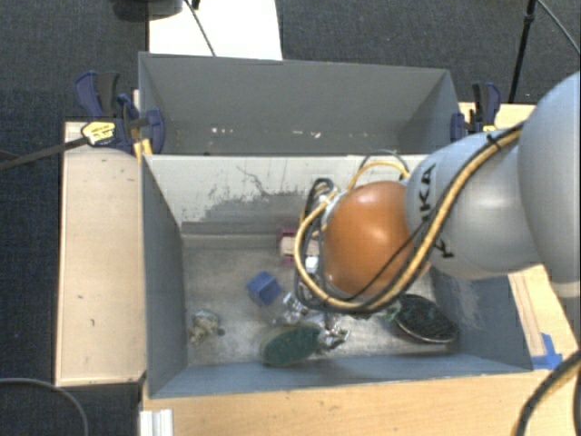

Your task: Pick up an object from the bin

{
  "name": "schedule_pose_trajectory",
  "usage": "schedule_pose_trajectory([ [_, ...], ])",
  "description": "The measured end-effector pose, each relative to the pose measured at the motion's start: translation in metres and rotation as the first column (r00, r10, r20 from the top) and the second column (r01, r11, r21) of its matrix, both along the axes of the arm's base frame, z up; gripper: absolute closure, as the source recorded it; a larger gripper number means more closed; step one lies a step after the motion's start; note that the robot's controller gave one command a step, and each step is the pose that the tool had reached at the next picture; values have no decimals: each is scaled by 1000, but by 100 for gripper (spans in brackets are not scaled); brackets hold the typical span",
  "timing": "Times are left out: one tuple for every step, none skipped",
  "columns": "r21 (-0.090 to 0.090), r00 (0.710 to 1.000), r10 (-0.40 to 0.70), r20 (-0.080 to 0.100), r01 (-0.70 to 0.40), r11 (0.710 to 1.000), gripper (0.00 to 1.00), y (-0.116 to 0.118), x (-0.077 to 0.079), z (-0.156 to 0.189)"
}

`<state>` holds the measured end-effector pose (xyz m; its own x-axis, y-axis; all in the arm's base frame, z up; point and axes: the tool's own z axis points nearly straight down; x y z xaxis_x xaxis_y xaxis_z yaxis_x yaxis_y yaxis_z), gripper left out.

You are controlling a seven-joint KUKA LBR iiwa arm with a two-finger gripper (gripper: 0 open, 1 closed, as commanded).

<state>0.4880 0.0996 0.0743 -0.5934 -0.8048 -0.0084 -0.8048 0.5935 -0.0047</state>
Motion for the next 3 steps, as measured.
schedule_pose_trajectory([
  [2, 1000, -5, 3, 5, 1000, 100, 1, 2, 6],
  [0, 1000, -13, -1, 13, 1000, 100, 2, 4, 32],
  [-1, 1000, -20, -1, 20, 1000, 100, 2, 6, 91],
])
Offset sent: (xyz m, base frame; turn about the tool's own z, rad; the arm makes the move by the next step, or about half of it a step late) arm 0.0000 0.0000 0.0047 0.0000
